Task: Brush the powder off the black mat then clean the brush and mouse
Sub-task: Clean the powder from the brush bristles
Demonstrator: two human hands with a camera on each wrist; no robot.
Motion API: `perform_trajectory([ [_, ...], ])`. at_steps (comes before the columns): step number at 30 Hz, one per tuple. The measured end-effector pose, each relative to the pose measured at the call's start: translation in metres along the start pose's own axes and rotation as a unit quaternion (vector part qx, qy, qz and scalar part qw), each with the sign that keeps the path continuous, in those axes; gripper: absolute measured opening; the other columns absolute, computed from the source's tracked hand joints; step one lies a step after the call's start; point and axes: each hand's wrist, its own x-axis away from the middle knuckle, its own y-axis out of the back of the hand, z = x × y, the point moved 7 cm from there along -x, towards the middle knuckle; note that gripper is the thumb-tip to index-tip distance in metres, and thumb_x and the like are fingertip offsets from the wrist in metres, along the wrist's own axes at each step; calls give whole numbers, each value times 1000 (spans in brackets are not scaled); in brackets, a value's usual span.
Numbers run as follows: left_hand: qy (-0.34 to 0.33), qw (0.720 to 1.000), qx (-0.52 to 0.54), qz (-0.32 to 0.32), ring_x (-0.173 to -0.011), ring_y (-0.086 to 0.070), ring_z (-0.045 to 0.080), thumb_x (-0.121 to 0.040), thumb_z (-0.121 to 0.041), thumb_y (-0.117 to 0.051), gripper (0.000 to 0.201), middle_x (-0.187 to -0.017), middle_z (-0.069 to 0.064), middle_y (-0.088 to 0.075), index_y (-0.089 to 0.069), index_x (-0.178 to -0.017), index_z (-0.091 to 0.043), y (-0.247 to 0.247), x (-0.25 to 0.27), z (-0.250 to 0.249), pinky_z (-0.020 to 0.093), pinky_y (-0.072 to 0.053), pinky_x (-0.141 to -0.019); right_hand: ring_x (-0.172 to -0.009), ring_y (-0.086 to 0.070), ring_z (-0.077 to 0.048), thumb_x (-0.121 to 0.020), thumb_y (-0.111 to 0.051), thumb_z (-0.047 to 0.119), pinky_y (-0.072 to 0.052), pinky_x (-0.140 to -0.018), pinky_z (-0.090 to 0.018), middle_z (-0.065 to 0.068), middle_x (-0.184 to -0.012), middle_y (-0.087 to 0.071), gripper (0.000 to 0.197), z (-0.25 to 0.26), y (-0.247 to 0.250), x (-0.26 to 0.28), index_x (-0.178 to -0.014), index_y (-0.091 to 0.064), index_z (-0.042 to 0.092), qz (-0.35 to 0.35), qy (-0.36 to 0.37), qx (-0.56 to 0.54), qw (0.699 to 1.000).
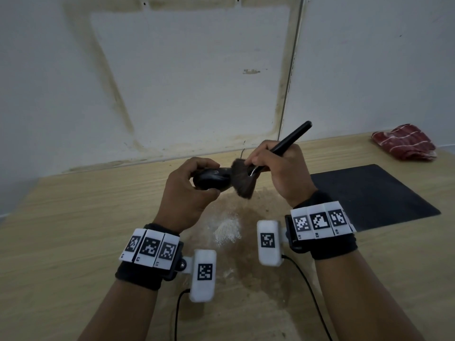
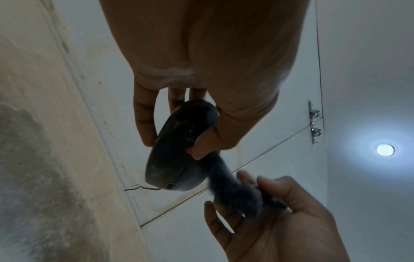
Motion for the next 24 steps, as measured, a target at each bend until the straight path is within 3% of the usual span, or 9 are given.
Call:
perform_trajectory([
  [4,-10,1000,-22,-3,-99,-65,12,-66,9,-79,54,-101,-14,-69,-66,-100,-31,1,1,-4,35,-59,-82,-71,-68,-15,-80,-59,7,-59,-69,-28,-8,-75,-68,13,8,-7,0,-78,-71,3,26,16,-58,998],
  [6,-24,999,-37,-4,-98,-65,12,-67,7,-80,53,-102,-12,-69,-64,-101,-31,0,3,-8,33,-58,-80,-74,-69,-20,-81,-60,9,-61,-73,-33,-9,-77,-70,14,5,-17,2,-82,-72,2,65,6,-23,998],
  [8,-29,999,-46,-5,-98,-65,12,-68,5,-80,50,-103,-11,-69,-65,-102,-28,2,5,-9,32,-58,-80,-71,-67,-17,-79,-60,10,-59,-69,-30,-8,-74,-70,15,2,-22,5,-77,-71,1,84,-5,9,996],
  [11,-17,999,-47,-8,-99,-64,12,-67,6,-80,49,-103,-12,-68,-66,-102,-25,3,6,-8,32,-58,-80,-63,-63,-11,-76,-57,9,-53,-59,-23,-6,-67,-67,17,1,-16,6,-70,-68,-3,60,-7,0,998],
  [14,-7,999,-36,-9,-99,-65,10,-66,5,-82,52,-102,-14,-69,-65,-99,-31,2,5,-10,32,-58,-80,-65,-65,-14,-78,-58,8,-55,-61,-24,-8,-69,-67,14,3,-5,3,-72,-69,2,13,9,-37,999],
  [19,33,998,31,-35,-90,-67,5,-65,10,-81,50,-99,-6,-69,-65,-97,-25,5,5,-6,22,-55,-78,-67,-68,-29,-78,-64,17,-58,-64,-41,-21,-77,-69,16,-8,-6,2,-78,-71,3,32,-32,-3,999],
  [21,59,994,75,-47,-89,-68,8,-65,14,-79,49,-101,-1,-69,-66,-99,-19,8,6,-1,28,-59,-77,-60,-65,-30,-76,-63,15,-55,-59,-39,-25,-74,-67,16,-10,-4,2,-71,-70,1,28,-40,-9,999],
  [24,91,984,141,-58,-93,-68,19,-68,20,-73,47,-107,8,-66,-65,-102,-11,9,7,3,39,-62,-74,-59,-65,-32,-75,-65,19,-54,-58,-39,-20,-70,-67,16,-6,5,-1,-69,-72,6,-22,-14,-24,999],
])
